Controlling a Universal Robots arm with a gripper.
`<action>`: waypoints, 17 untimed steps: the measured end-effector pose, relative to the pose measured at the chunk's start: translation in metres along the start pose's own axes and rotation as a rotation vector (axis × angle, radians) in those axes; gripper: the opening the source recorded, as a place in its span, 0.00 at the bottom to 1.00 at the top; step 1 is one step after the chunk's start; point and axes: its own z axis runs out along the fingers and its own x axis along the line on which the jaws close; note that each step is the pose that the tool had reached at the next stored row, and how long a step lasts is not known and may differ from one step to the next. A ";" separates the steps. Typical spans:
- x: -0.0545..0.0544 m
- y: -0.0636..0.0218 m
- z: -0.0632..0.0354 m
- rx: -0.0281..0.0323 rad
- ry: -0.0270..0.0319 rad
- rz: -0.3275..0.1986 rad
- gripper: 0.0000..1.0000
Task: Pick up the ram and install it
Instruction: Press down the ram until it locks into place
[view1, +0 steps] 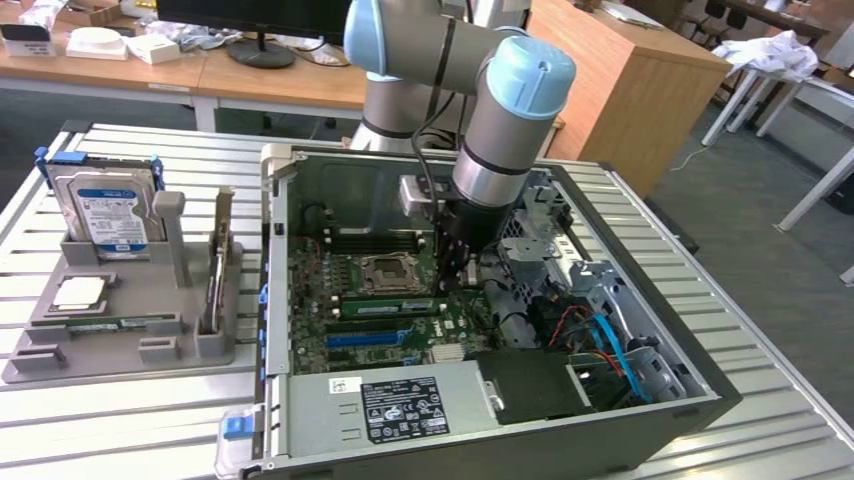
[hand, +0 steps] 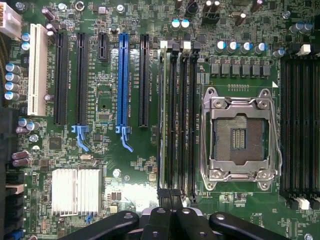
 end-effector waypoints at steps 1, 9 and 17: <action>0.000 0.0000 0.0002 0.0000 0.0001 0.000 0.10; 0.000 0.0000 0.0008 0.0001 -0.0003 0.000 0.10; 0.001 -0.0003 0.0007 0.0000 0.0000 0.000 0.10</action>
